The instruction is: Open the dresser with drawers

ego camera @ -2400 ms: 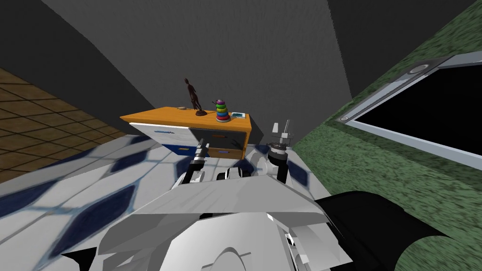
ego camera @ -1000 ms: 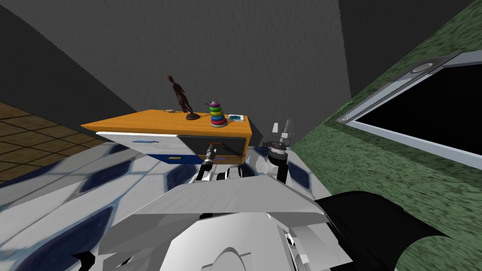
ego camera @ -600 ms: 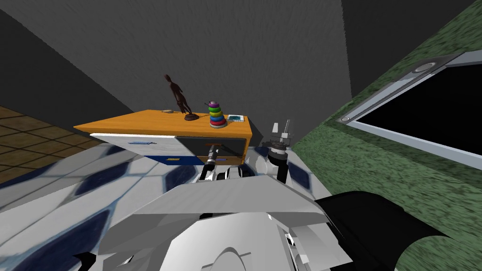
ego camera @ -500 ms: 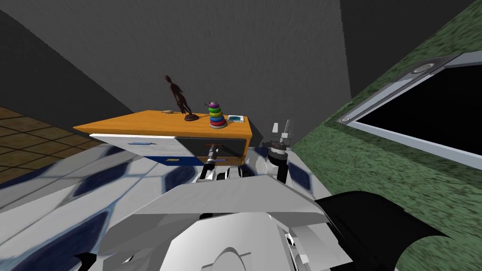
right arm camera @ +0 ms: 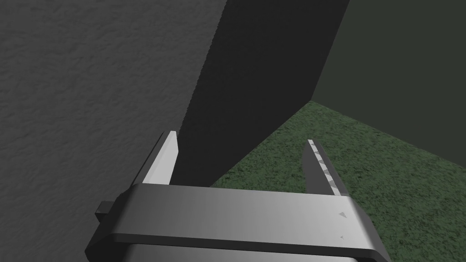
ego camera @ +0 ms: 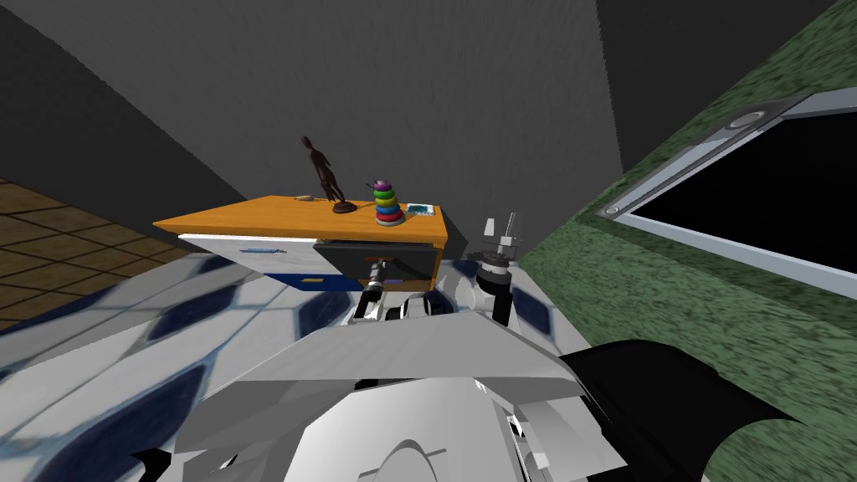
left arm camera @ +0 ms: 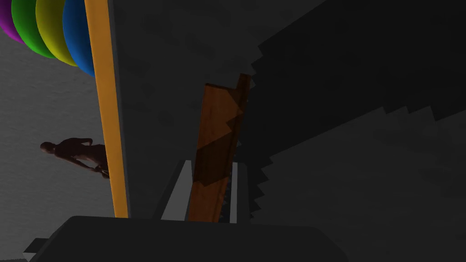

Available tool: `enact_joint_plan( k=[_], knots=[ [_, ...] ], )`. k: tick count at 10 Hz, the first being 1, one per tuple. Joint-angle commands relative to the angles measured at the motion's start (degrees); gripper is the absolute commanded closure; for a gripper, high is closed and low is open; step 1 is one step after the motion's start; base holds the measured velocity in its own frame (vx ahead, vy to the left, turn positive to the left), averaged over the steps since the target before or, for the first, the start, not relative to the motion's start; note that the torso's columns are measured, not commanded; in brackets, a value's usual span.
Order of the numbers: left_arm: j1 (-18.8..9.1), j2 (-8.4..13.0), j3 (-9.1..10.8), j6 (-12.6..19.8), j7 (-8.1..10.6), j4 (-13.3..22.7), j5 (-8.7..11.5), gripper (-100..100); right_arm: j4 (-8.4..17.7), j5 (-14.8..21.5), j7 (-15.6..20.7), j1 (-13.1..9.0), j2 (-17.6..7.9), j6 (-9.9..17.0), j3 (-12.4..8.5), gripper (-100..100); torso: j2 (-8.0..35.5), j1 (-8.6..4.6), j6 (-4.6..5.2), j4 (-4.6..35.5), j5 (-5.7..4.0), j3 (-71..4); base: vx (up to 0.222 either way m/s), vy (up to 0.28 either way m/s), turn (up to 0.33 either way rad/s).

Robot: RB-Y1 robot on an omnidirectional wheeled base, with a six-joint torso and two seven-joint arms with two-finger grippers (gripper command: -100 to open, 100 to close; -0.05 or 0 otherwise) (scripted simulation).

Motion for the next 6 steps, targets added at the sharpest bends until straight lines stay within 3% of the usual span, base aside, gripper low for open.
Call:
enact_joint_plan(
  k=[1,6],
  knots=[
    [1.2,0.2,-0.60,0.9,0.25,-1.2,-0.1,100,0.0,0.0,0.0,0.0,0.0,0.0,0.0,0,-0.1,-0.03,0.00,0.0,-0.04,-0.1,-0.212,-0.005,0.021],
    [2.4,0.6,-1.27,1.2,0.56,-1.7,-0.2,100,0.0,0.0,0.0,0.0,0.0,0.0,0.0,0,-0.1,0.05,-0.04,0.0,-0.02,-0.1,-0.160,0.019,0.012]
  ],
)
